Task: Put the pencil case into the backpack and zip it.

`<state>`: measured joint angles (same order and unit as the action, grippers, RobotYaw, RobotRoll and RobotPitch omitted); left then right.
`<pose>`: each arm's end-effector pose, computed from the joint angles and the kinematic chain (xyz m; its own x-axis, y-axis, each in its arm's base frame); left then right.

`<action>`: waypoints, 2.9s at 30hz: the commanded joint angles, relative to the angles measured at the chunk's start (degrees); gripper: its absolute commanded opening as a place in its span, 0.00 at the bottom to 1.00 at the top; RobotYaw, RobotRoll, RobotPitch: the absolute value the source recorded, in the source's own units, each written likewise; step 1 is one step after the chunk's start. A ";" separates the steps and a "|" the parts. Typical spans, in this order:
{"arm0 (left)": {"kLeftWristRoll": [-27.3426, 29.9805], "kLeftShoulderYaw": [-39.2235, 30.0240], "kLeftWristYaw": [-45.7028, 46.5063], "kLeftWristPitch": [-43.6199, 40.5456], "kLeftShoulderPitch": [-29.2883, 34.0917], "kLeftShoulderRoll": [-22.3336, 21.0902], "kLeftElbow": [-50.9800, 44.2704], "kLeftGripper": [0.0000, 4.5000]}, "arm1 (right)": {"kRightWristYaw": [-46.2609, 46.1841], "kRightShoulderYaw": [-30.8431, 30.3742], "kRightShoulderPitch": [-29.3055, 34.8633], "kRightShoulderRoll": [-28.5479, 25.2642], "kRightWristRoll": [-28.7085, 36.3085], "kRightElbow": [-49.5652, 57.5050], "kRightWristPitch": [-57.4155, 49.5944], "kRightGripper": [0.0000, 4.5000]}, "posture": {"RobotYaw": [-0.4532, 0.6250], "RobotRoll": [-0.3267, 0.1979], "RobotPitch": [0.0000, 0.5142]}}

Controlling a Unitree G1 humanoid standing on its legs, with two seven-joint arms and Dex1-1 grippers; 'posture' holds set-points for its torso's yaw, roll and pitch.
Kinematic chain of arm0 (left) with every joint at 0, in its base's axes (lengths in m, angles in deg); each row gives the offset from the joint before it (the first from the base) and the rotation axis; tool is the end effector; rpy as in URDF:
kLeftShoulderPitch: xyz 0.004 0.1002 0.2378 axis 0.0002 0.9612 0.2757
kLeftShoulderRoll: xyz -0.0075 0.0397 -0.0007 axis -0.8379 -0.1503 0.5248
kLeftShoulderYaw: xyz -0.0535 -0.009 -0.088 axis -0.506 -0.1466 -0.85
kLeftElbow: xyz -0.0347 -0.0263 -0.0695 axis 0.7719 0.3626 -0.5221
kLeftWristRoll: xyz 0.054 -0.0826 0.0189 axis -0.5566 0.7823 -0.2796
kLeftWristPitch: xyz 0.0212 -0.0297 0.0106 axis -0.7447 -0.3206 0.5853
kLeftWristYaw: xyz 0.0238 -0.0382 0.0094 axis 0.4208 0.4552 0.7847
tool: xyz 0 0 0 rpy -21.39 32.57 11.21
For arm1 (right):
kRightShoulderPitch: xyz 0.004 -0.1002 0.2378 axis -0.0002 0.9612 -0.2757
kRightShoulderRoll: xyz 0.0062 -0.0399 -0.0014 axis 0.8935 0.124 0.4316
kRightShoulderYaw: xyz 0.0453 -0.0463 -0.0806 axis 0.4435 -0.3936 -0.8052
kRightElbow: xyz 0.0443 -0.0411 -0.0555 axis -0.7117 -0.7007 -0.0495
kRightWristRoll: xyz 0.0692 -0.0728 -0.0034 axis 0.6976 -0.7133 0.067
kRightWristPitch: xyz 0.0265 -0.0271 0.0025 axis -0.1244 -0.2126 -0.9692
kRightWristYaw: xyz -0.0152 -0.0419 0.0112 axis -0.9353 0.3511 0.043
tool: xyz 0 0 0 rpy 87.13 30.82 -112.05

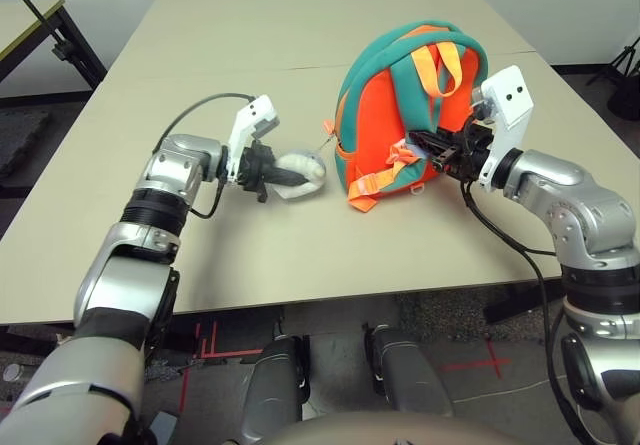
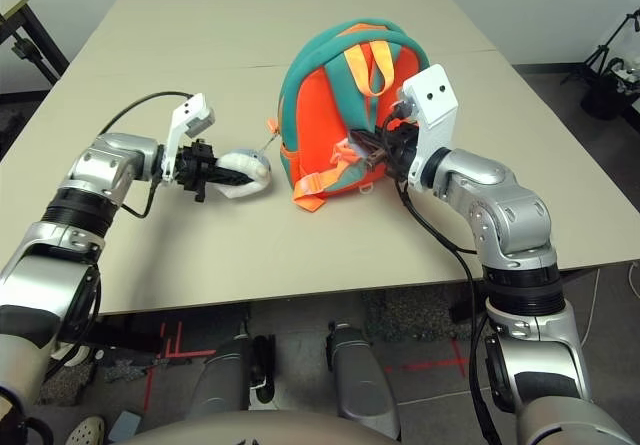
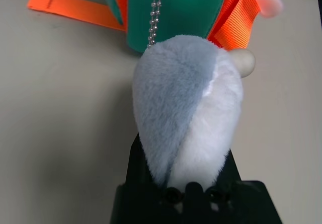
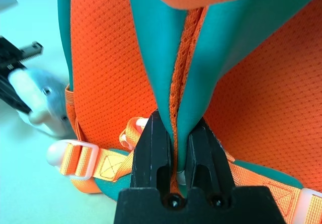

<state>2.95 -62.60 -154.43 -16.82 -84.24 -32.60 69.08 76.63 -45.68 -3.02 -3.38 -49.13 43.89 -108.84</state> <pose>0.3468 0.2048 0.1401 0.2169 -0.8361 -0.5039 0.9269 0.3383 -0.1623 0.2678 -0.1994 0.1864 0.7694 0.6238 -0.1375 -0.6353 0.7697 -0.0625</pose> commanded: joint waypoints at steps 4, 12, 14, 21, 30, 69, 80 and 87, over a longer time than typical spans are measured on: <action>-4.57 1.28 2.73 4.33 0.01 2.48 8.75 0.09 | 0.15 -1.70 0.18 0.38 -0.71 -0.53 -0.36 0.02 | 0.23 0.62 0.20; -0.08 -4.79 1.59 0.13 -3.24 1.04 3.96 0.09 | 0.27 -1.07 0.36 0.53 0.17 0.27 -1.27 0.02 | 0.23 0.62 0.20; 0.50 -5.84 1.68 -1.30 -3.25 0.79 2.36 0.09 | 0.45 -0.98 0.28 0.58 0.48 0.27 -1.49 0.02 | 0.24 0.62 0.19; 4.03 -8.66 1.18 -10.08 -1.10 -1.89 -9.62 0.58 | 3.06 -0.29 -0.52 -0.54 3.03 0.93 -4.12 0.34 | 0.24 0.62 0.19; 5.94 -9.70 3.20 -14.61 1.27 -3.60 -17.35 1.00 | 10.41 1.00 -0.97 -8.64 6.98 1.90 -7.77 1.00 | 0.24 0.62 0.21; 11.15 -32.68 37.52 -6.02 17.28 -2.43 -23.03 1.00 | -14.90 23.03 4.32 -6.95 -5.49 -24.67 22.62 1.00 | 0.27 0.62 0.27; 9.32 -36.64 50.09 8.62 22.24 -0.73 -16.25 1.00 | -17.38 23.85 5.39 -5.01 -7.39 -33.37 35.22 1.00 | 0.29 0.62 0.30; 9.33 -36.64 52.80 13.79 21.47 -1.14 -11.22 1.00 | -17.94 23.42 6.58 -3.74 -7.27 -33.45 37.44 1.00 | 0.29 0.62 0.32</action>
<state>12.91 -99.09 -101.98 -4.23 -62.46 -33.45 56.34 59.06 -22.53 2.86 -7.54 -55.98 11.41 -72.18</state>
